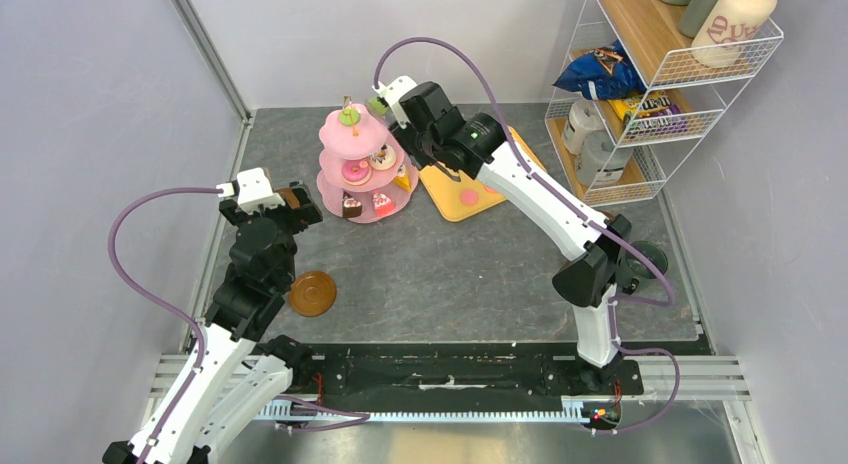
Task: Serve the afternoon tea
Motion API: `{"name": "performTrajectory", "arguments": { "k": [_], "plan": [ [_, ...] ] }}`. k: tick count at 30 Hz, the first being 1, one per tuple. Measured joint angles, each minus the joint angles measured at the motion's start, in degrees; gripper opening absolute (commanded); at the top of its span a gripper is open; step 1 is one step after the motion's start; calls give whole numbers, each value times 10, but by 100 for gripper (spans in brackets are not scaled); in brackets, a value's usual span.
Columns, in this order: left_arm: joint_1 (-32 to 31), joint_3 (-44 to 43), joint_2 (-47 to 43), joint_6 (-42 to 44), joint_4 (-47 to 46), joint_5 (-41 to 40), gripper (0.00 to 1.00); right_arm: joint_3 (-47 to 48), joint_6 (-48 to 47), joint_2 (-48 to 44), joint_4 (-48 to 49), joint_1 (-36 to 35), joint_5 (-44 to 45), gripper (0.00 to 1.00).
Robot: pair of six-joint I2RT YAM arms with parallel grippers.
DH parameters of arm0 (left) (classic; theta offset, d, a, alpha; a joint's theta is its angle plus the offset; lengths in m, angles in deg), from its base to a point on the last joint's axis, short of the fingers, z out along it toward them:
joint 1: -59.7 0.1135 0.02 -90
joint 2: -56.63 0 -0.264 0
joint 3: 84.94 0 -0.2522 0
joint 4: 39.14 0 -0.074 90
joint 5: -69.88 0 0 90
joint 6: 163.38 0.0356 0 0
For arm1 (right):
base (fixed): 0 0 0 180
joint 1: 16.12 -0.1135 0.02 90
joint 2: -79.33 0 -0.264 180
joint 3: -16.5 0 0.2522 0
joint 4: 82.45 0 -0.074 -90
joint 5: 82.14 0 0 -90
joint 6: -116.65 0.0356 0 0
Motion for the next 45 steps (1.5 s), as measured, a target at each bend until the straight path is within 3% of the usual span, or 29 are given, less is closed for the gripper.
{"name": "performTrajectory", "arguments": {
  "k": [32, 45],
  "plan": [
    [0, 0, -2, 0, 0, 0, 99, 9, -9, 42, 19, -1, -50, 57],
    [0, 0, -2, 0, 0, 0, 99, -1, -9, 39, 40, -2, -31, 57]
  ]
}}
